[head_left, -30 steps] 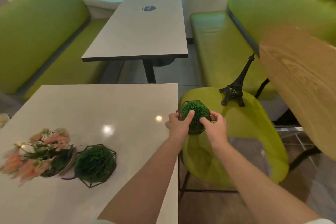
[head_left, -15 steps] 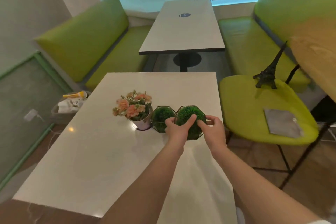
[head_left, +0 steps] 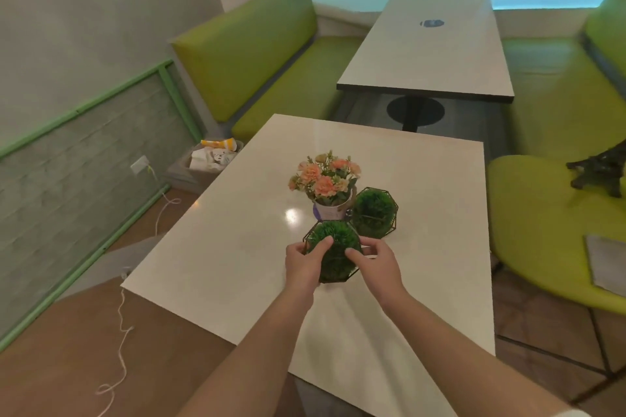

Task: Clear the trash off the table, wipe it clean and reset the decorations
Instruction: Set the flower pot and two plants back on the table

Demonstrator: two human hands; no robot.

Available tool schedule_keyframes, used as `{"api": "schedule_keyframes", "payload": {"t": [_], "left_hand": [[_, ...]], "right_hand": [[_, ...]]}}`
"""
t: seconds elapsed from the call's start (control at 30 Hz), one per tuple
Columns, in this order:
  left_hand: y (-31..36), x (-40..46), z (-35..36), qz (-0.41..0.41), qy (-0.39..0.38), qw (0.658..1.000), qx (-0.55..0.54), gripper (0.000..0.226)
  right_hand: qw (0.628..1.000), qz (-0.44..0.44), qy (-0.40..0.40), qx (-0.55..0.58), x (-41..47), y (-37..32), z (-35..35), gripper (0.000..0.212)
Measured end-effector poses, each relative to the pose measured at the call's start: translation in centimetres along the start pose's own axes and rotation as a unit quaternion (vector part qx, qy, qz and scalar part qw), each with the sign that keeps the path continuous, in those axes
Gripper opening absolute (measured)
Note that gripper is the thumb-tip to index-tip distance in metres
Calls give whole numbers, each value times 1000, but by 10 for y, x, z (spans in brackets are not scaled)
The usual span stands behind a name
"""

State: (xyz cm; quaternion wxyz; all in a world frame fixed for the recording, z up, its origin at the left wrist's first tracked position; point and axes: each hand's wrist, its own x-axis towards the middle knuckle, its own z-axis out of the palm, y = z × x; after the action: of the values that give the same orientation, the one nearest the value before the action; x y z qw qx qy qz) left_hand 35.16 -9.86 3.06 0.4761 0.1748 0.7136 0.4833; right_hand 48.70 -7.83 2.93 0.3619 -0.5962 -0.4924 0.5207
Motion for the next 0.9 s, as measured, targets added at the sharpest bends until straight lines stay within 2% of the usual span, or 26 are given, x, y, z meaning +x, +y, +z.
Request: {"api": "schedule_keyframes", "payload": {"t": [0.17, 0.27, 0.33, 0.4, 0.57, 0.73, 0.9], "left_hand": [[-4, 27, -25, 12, 38, 999, 10, 62], [-4, 41, -34, -4, 26, 1000, 11, 69], [-1, 52, -39, -7, 16, 1000, 8, 65], [4, 64, -44, -10, 13, 1000, 12, 60], [15, 101, -61, -14, 1, 999, 46, 58], [25, 139, -83, -11, -8, 995, 97, 55], [41, 171, -98, -17, -40, 994, 99, 48]], "right_hand": [[997, 4, -70, -22, 13, -4, 20, 39], [993, 5, -110, -45, 22, -6, 23, 41], [993, 9, -105, -53, 30, -9, 22, 41], [994, 0, -68, -86, 41, -11, 20, 36], [984, -30, 85, -153, 68, -21, 11, 27], [959, -14, 184, -214, 81, -26, 5, 45], [959, 26, 204, -196, 88, -24, 13, 60]]}}
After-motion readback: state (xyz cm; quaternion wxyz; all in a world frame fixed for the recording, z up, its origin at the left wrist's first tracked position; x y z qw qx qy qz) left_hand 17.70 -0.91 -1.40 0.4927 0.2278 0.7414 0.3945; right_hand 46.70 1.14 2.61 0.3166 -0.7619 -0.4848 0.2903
